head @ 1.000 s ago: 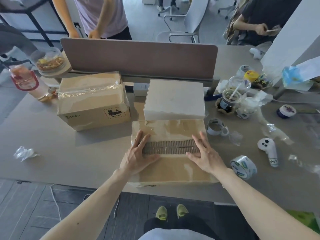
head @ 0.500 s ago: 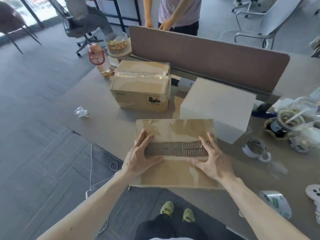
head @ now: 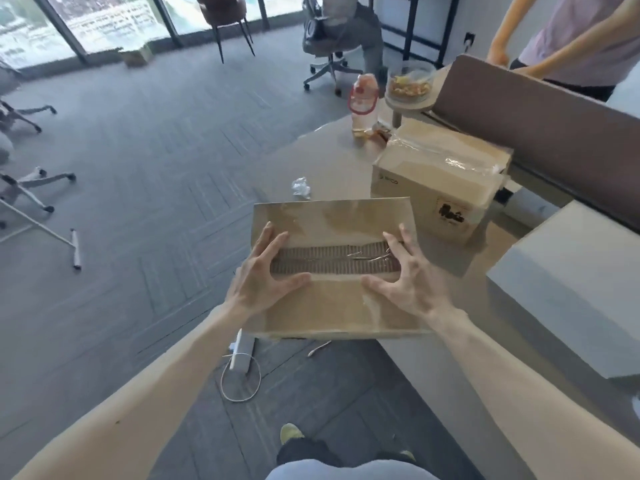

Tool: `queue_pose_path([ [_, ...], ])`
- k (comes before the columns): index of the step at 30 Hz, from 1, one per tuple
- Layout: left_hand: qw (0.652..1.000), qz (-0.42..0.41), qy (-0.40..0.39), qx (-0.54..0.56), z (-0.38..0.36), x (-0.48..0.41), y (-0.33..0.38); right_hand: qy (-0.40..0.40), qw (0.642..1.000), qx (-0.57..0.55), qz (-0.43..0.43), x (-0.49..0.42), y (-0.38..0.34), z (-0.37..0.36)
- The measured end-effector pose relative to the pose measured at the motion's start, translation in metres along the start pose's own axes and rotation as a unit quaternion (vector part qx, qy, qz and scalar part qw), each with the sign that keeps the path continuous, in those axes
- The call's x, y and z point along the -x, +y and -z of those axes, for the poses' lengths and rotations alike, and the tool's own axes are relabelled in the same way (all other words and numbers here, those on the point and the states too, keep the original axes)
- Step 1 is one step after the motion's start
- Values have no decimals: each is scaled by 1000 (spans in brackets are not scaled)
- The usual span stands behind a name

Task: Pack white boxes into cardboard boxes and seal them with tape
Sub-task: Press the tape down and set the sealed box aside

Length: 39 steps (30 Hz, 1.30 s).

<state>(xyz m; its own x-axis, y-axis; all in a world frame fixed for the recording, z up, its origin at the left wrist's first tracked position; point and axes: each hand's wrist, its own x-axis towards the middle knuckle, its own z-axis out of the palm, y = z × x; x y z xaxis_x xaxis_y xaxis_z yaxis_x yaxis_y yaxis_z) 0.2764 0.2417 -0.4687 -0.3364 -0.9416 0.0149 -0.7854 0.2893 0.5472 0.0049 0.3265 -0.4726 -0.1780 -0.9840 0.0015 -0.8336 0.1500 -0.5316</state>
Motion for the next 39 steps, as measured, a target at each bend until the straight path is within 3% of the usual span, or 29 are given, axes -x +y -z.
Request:
queue_pose_path([
  [17,996,77,49,17,149,-60,-219,-48,997,19,60,-154,-217,-119],
  [39,989,119,84,-11,274,-318,-415,-73,992,-18,101,-469,-375,-222],
])
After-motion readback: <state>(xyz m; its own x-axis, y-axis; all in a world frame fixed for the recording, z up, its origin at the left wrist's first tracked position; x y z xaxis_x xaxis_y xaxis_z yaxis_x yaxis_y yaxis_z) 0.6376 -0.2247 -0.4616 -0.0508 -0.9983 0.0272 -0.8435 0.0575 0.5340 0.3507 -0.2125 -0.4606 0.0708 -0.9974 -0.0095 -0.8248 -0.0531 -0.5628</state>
